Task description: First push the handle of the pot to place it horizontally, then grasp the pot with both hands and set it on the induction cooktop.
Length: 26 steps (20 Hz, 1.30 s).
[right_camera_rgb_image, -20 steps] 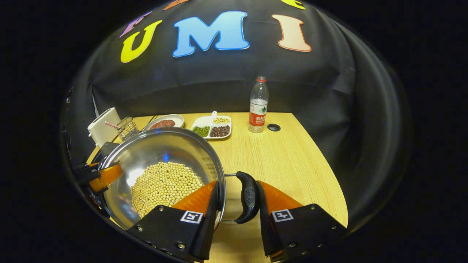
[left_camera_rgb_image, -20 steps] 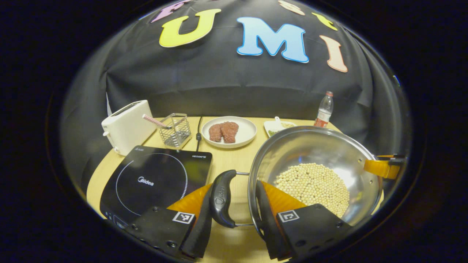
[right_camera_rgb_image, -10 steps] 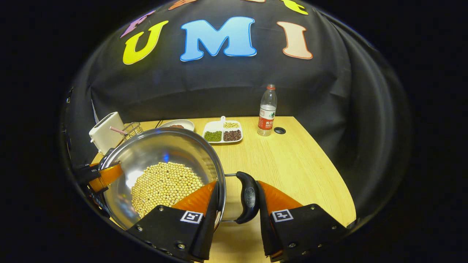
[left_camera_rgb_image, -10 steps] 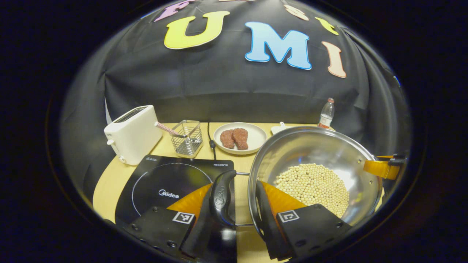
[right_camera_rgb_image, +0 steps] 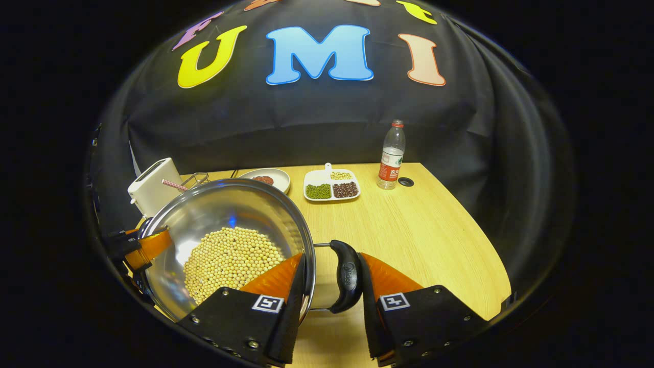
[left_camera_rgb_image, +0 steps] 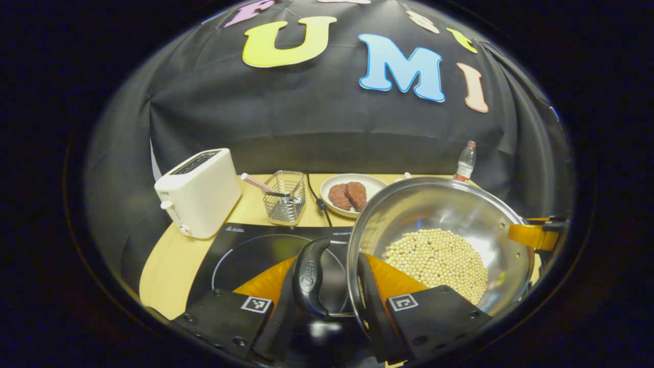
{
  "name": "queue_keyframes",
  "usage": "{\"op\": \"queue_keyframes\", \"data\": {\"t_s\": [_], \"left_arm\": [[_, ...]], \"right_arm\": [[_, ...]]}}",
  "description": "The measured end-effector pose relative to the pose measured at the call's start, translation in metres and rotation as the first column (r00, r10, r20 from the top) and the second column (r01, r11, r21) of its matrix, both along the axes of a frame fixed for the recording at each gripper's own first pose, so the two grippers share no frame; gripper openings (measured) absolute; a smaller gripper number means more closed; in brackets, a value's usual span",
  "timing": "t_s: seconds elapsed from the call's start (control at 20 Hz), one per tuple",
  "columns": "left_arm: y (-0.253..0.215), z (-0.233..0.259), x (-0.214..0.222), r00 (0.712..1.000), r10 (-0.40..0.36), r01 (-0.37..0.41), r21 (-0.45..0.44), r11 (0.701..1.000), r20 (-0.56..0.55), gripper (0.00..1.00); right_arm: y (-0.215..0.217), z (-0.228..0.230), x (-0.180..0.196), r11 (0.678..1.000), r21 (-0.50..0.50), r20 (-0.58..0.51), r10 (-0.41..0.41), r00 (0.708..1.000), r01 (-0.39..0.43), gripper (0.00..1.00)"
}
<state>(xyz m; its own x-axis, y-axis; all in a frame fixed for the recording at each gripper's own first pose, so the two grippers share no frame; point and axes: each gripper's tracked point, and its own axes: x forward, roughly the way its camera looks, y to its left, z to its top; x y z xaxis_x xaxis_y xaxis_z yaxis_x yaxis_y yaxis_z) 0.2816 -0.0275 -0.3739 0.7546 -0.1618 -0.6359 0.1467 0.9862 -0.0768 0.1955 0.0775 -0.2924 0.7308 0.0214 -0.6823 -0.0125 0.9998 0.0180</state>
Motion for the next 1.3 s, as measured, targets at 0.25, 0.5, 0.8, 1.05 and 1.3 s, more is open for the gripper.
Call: {"op": "queue_keyframes", "data": {"t_s": [0.25, 0.5, 0.8, 1.05, 1.3], "left_arm": [[0.026, -0.005, 0.001, 1.000, 0.007, -0.007, -0.005, 1.000, -0.007, 0.65], [0.051, -0.008, 0.001, 0.999, 0.029, -0.029, -0.008, 1.000, -0.021, 0.68], [0.085, -0.013, 0.005, 0.997, 0.066, -0.066, 0.004, 0.998, -0.038, 0.65], [0.109, -0.017, 0.008, 0.995, 0.088, -0.087, 0.021, 0.996, -0.052, 0.65], [0.128, -0.029, 0.015, 0.992, 0.102, -0.100, 0.034, 0.994, -0.068, 0.65]], "right_arm": [[0.034, -0.003, -0.001, 1.000, 0.003, -0.006, 0.006, 1.000, -0.006, 0.54], [0.071, -0.005, 0.004, 0.999, -0.010, -0.015, 0.041, 0.999, -0.041, 0.54], [0.111, -0.014, 0.015, 0.996, 0.002, -0.027, 0.088, 0.996, -0.088, 0.54], [0.152, -0.020, 0.023, 0.994, 0.011, -0.042, 0.113, 0.993, -0.112, 0.54], [0.176, -0.029, 0.026, 0.992, 0.026, -0.062, 0.127, 0.990, -0.126, 0.54]]}}
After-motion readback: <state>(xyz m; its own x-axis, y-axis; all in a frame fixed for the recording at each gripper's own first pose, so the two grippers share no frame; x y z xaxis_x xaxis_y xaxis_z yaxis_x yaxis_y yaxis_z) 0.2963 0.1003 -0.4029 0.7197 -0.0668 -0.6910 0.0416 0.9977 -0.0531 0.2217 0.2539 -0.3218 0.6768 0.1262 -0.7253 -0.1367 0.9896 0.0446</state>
